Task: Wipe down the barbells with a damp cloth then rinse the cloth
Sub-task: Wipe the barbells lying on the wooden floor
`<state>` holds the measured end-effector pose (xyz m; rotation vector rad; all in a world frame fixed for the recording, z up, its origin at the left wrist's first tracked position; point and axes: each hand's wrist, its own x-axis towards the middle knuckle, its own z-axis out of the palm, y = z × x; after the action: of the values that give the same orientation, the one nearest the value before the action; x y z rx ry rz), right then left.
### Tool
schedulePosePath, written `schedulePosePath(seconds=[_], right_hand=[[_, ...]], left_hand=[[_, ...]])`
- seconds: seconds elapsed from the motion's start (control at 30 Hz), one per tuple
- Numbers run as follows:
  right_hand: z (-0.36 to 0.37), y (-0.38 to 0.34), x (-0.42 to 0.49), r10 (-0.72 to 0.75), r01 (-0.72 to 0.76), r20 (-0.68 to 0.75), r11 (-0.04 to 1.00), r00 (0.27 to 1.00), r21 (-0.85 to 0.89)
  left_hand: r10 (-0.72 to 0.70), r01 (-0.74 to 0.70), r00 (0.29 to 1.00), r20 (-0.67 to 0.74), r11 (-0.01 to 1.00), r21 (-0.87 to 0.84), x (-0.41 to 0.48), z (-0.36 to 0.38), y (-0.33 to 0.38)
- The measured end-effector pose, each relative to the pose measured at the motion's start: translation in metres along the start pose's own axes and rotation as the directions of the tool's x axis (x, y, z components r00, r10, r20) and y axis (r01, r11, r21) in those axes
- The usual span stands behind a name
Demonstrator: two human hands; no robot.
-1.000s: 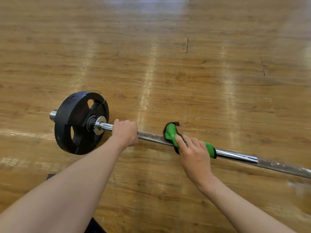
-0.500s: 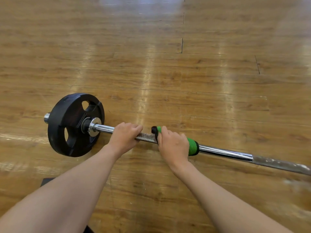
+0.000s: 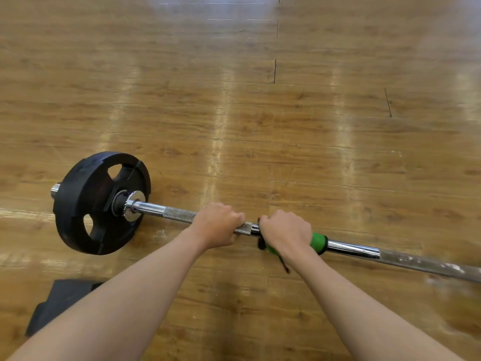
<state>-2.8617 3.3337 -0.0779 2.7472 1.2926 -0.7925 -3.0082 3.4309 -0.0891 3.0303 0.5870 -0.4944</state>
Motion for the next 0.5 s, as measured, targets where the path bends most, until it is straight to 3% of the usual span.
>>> schedulePosePath(seconds=[0.1,0.2,0.27,0.33,0.43,0.5], right_hand=[[0.014,-0.027,-0.012,-0.142,0.140,-0.195,0.990,0.971,-0.020],[0.033,-0.010,-0.027,-0.349,0.328,-0.408,0.937,0.844,-0.122],[0.039,0.018,-0.032,-0.440,0.398,-0.430,0.898,0.789,-0.190],[0.032,0.044,-0.031,-0.404,0.343,-0.445,0.915,0.799,-0.215],[0.017,0.070,-0.021,-0.215,0.134,-0.467,0.971,0.858,-0.199],[0.004,0.071,-0.012,-0.066,0.003,-0.408,0.988,0.911,-0.154]], left_hand=[[-0.017,0.018,0.998,0.059,1.000,-0.016,0.003,-0.008,0.000],[-0.024,0.025,0.995,0.097,1.000,-0.019,0.007,-0.016,-0.004],[-0.033,0.039,0.989,0.145,0.999,-0.035,0.009,-0.020,-0.005],[-0.028,0.037,0.985,0.170,0.998,-0.054,0.011,-0.022,-0.007],[-0.032,0.037,0.987,0.155,0.999,-0.029,0.014,-0.024,-0.008],[-0.039,0.039,0.992,0.117,0.999,-0.002,0.016,-0.022,-0.009]])
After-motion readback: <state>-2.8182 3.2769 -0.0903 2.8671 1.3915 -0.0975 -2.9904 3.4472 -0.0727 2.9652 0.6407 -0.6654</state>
